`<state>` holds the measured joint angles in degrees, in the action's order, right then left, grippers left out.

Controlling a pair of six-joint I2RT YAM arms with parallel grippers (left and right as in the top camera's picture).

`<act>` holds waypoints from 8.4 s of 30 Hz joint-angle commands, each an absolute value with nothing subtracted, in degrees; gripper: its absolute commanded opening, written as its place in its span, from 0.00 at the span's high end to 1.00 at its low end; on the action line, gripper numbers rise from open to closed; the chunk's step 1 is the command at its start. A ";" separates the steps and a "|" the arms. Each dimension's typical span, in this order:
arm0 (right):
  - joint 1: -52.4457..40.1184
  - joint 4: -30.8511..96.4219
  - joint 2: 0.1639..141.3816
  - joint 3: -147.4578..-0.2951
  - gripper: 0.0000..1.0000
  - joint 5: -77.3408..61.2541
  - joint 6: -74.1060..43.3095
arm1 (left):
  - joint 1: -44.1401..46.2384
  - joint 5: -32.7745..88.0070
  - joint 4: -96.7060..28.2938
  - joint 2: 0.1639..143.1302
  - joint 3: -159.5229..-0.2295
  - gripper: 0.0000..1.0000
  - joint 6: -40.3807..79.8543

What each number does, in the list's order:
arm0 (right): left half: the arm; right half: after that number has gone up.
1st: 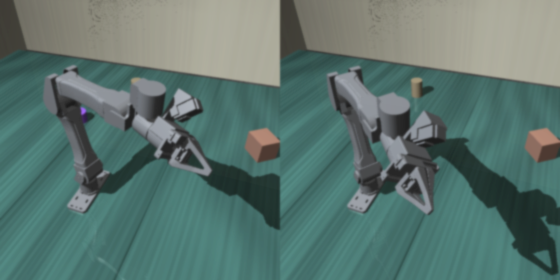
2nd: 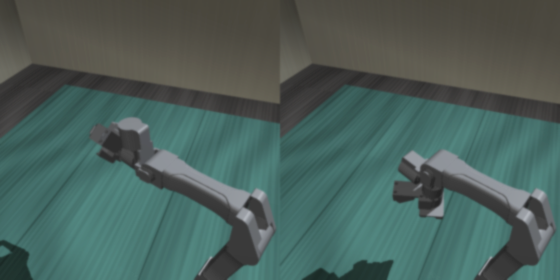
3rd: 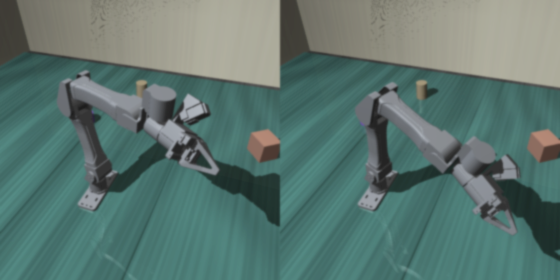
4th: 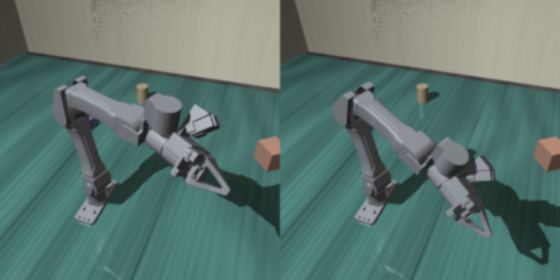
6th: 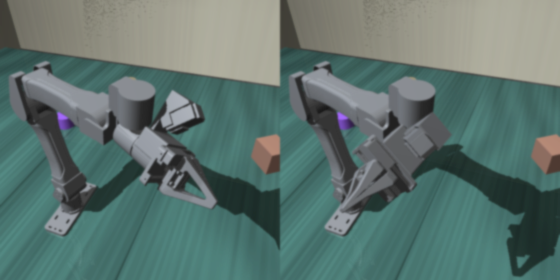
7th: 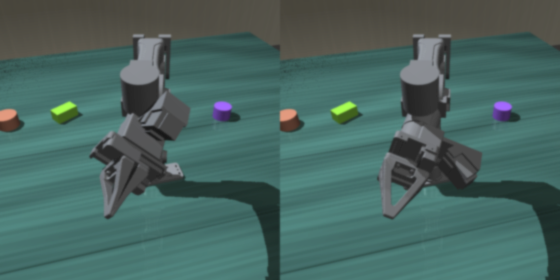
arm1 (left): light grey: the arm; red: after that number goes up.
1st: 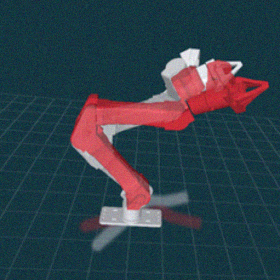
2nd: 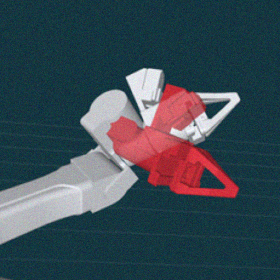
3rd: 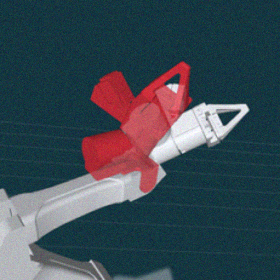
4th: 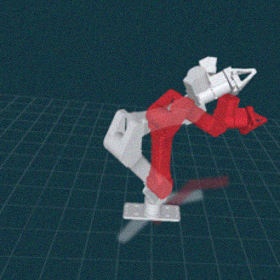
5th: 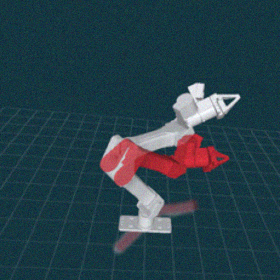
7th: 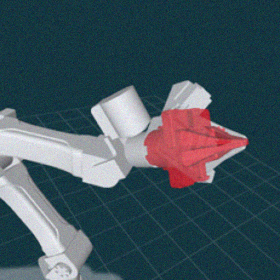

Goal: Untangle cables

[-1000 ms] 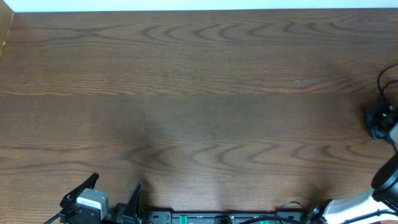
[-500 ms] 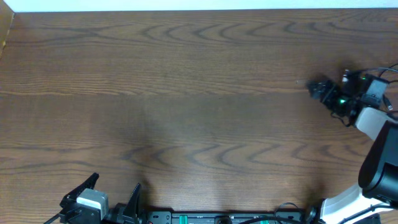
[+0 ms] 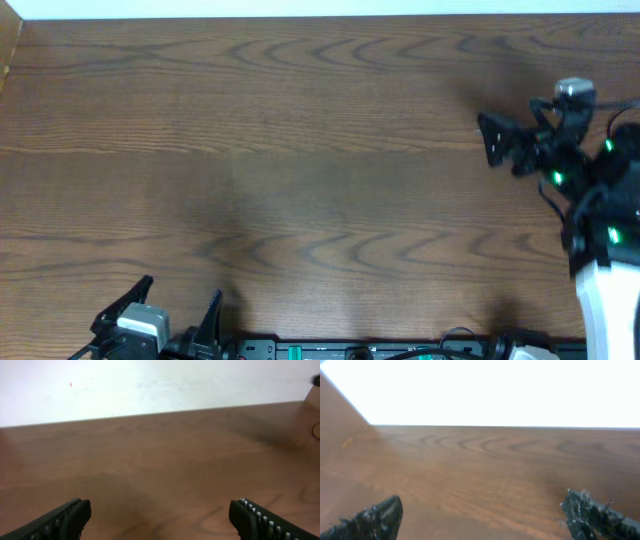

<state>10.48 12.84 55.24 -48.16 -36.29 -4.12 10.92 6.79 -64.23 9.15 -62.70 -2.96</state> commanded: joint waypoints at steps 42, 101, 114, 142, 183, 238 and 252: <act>8.95 46.35 0.36 -48.60 0.01 -29.82 -3.05 | 10.68 5.93 -62.72 9.06 -62.87 0.06 -5.52; 8.95 2.74 0.38 -0.30 0.01 -13.43 -11.77 | 10.68 5.91 -63.42 9.06 -62.87 0.06 -5.50; 8.95 3.22 0.49 -0.32 0.01 -13.45 -11.77 | 10.68 5.89 -63.42 9.06 -62.87 0.06 -5.52; 1.48 3.20 0.32 -0.32 0.01 -13.45 -11.77 | 10.68 5.91 -64.01 9.06 -62.87 0.05 -5.50; -2.02 3.20 0.32 -0.32 0.01 -13.45 -11.77 | 10.68 5.91 -66.72 9.06 -62.67 0.04 -5.48; -2.02 3.20 0.32 -0.32 0.01 -13.45 -11.77 | 6.07 14.09 26.15 5.82 -3.90 0.02 -5.98; -2.02 3.20 0.32 -0.32 0.01 -13.45 -11.77 | 2.68 5.39 8.32 0.05 -3.70 0.02 -5.98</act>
<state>-2.81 2.85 0.58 -0.36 -13.54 -11.16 3.07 8.64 9.82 1.39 -3.86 -4.99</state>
